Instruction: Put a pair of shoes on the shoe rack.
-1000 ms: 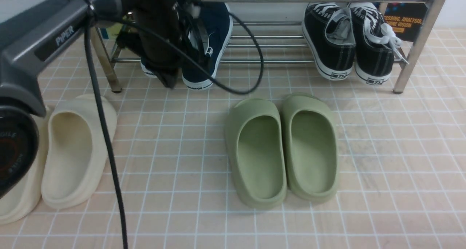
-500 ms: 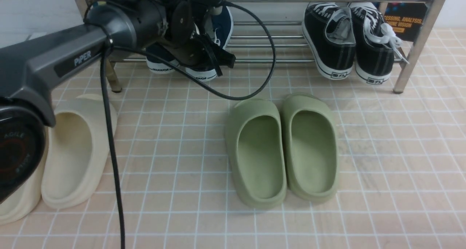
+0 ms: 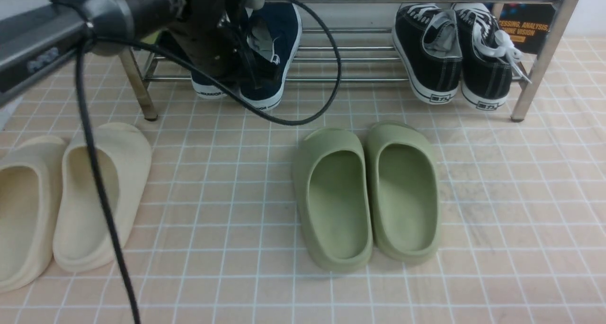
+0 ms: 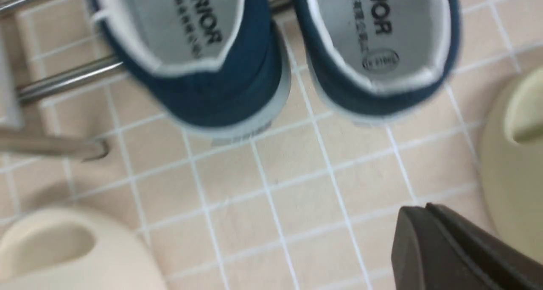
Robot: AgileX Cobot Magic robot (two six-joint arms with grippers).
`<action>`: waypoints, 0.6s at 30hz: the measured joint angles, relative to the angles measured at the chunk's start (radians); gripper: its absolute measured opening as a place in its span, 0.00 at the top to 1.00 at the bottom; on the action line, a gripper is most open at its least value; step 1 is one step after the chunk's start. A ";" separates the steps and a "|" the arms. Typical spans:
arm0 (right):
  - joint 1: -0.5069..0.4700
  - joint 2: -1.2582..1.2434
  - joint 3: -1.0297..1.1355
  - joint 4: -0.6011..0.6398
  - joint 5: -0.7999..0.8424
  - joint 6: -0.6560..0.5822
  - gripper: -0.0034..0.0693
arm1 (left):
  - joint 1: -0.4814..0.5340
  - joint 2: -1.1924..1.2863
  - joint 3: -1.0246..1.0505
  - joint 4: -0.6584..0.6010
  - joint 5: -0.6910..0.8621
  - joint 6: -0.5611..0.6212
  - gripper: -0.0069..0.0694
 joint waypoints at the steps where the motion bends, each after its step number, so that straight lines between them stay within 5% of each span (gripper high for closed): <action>1: 0.000 0.000 0.000 0.000 0.000 0.000 0.62 | 0.000 -0.046 0.035 -0.012 -0.030 -0.004 0.89; 8: 0.000 0.000 0.000 0.000 0.000 0.000 0.62 | 0.000 -0.491 0.489 -0.058 -0.568 -0.046 0.89; 18: 0.000 0.000 0.000 0.000 0.000 0.000 0.62 | 0.000 -0.943 1.216 -0.030 -1.097 -0.067 0.88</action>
